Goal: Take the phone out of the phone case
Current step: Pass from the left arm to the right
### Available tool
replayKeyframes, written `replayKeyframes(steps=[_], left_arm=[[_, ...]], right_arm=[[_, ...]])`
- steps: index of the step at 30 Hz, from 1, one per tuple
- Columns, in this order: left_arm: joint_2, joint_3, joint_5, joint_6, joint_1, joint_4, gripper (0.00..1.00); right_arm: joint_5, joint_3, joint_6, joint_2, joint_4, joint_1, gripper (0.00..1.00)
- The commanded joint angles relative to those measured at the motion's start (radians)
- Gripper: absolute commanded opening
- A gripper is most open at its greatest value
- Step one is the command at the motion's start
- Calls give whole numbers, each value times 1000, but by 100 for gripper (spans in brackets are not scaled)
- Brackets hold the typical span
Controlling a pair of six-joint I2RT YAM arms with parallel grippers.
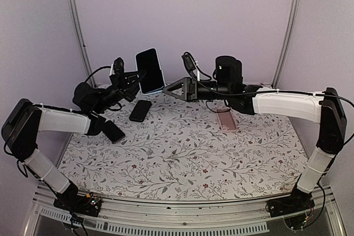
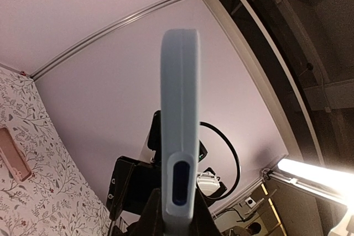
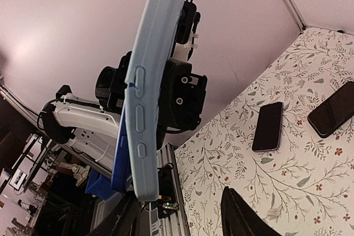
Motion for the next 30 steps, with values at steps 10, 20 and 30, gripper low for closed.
replayKeyframes(steps=[10,20,30], left_arm=[[-6,53,133,15,-105,109,0],[15,73,158,87,-123,9,0],[38,69,166,112,-127,3,0]], right_arm=[[123,7,32,64,-88,-8,51],[48,48,59,62,-53,-6,50],[9,87,94,92,-34,-4,46]])
